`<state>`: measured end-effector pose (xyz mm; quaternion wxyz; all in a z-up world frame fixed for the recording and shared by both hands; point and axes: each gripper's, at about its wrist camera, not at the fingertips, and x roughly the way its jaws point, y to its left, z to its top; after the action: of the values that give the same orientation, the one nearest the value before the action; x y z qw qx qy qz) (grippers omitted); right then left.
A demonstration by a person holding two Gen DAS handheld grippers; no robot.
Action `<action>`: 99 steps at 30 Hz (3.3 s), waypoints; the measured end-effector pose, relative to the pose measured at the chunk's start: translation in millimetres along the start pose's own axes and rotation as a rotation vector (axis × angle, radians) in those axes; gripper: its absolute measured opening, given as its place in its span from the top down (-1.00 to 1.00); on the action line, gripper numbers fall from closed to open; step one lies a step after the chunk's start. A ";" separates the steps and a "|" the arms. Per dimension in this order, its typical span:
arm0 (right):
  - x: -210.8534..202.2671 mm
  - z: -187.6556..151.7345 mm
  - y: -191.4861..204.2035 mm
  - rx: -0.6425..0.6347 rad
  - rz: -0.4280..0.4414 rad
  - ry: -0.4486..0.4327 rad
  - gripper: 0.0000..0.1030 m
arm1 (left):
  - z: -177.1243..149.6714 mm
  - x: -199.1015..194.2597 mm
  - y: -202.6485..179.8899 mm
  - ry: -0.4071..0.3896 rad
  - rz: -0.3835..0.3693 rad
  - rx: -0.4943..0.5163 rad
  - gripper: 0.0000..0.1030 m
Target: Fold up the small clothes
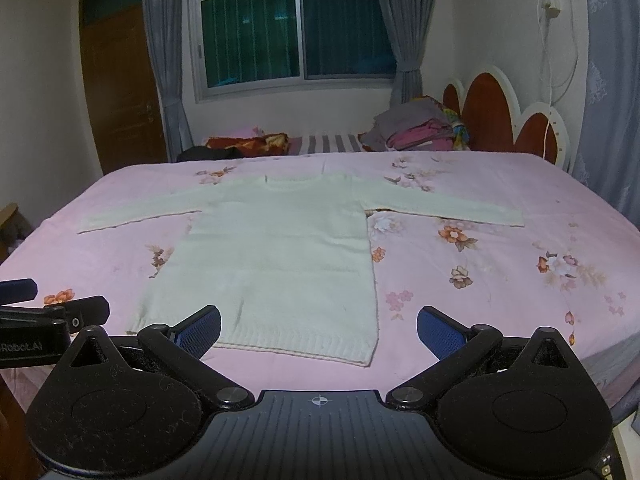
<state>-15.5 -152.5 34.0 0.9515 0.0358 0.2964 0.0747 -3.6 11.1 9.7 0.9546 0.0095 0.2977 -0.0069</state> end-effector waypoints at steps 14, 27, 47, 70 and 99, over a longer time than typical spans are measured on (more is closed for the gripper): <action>-6.5 1.6 3.7 0.002 -0.003 -0.010 -1.00 | -2.2 -3.8 3.9 -0.009 -0.008 -0.007 -0.99; -10.3 2.5 3.0 0.002 -0.001 -0.014 -1.00 | -2.3 -6.5 7.5 -0.016 -0.004 -0.006 -0.99; -9.9 1.7 -1.8 0.006 0.000 -0.011 -1.00 | -4.9 -7.9 7.0 -0.017 -0.003 -0.002 -0.99; 49.1 34.6 -25.0 0.126 -0.060 -0.041 -1.00 | 39.7 67.9 23.4 -0.040 -0.141 -0.011 -0.99; 236.5 138.7 -249.1 0.440 -0.328 -0.060 0.19 | 155.4 287.8 2.7 0.026 -0.126 -0.096 -0.99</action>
<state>285.9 -362.8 -12.1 0.9286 0.1953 0.2791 -0.1475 321.5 8.2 -26.0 0.9477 -0.0552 0.3098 -0.0526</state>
